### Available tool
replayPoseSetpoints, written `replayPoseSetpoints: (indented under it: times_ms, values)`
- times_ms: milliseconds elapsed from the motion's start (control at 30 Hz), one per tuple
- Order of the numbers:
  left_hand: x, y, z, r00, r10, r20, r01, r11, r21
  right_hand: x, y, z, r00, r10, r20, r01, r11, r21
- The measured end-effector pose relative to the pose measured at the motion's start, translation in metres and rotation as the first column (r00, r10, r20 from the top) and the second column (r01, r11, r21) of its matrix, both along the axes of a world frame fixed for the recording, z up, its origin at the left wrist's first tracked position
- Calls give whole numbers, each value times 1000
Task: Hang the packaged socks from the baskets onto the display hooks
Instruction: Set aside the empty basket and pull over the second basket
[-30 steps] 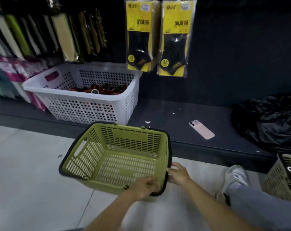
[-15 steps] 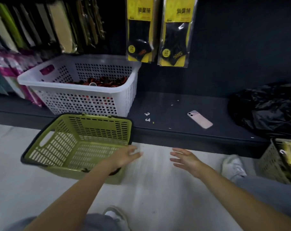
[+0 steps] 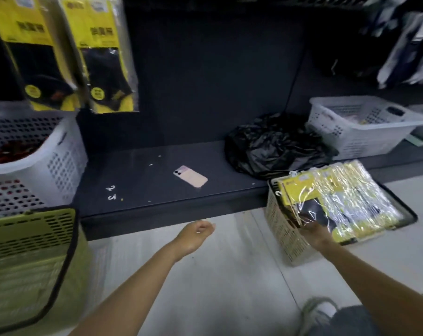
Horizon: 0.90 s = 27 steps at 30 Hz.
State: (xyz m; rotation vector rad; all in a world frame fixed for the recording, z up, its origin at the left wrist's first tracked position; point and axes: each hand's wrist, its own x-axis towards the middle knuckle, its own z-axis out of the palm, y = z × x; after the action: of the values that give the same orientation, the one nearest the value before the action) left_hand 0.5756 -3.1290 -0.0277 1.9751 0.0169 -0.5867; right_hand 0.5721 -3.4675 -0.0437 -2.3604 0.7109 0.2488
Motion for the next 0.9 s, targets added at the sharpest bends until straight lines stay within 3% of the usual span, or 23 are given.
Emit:
replayPoseSetpoints:
  times_ms: [267, 533, 700, 800, 900]
  values:
    - [2, -75, -34, 993, -41, -108, 36, 998, -55, 6, -13, -43, 995, 98, -11, -98, 995, -1]
    - [1, -73, -45, 966, 91, -241, -113, 991, -75, -2, 41, -45, 970, 231, 76, -242, 951, 195]
    - [-8, -49, -50, 921, 231, -313, -279, 953, -119, -30, 113, -35, 936, 349, 46, -332, 831, 446]
    - [-9, -30, -49, 882, 345, -321, -415, 891, -184, -53, 153, -33, 875, 485, 11, -391, 693, 605]
    - [-18, -4, -54, 888, 394, -236, -417, 907, -55, -65, 180, -29, 775, 632, -13, -474, 594, 650]
